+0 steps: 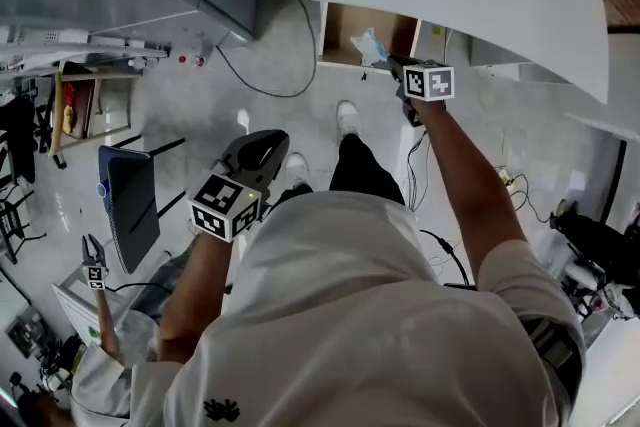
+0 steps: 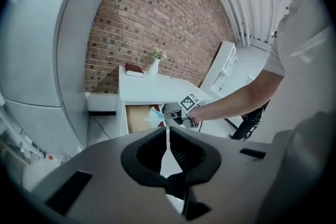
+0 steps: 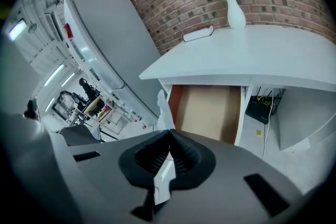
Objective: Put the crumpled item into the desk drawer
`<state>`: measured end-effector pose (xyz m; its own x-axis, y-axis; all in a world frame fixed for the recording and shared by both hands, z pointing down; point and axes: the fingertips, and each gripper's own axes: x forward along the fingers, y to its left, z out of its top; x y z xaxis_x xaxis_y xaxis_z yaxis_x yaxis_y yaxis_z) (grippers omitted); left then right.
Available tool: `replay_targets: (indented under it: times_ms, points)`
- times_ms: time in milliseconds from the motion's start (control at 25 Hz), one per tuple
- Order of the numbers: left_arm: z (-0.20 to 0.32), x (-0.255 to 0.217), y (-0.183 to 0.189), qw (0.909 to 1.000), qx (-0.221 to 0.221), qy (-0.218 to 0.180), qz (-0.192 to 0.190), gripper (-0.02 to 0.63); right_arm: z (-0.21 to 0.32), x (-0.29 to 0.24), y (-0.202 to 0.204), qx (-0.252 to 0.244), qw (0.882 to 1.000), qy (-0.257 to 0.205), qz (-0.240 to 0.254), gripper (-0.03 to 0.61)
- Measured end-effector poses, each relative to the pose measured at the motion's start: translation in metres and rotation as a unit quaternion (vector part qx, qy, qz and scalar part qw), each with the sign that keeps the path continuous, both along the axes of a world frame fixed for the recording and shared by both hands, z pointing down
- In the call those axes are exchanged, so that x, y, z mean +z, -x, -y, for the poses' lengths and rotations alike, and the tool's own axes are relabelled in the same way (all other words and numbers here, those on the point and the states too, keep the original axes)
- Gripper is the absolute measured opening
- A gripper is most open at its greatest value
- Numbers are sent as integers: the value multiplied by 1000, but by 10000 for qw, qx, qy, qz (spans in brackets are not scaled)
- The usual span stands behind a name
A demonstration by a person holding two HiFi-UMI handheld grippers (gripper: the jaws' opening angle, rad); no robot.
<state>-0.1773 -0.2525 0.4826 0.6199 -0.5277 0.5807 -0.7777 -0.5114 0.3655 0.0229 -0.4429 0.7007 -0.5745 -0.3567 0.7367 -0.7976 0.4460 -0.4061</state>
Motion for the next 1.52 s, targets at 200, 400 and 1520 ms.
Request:
replay_targets:
  times_ms: [200, 400, 1520]
  points:
    - [41, 18, -30, 9996, -70, 233, 113, 37, 49, 65, -20, -222, 9988, 312, -293, 28]
    - [71, 35, -49, 9989, -102, 435, 157, 37, 78, 120, -29, -423, 9960, 563, -549, 28]
    - [117, 66, -48, 9955, -665, 670, 27, 37, 122, 185, -19, -1004, 9785, 632, -1689, 106]
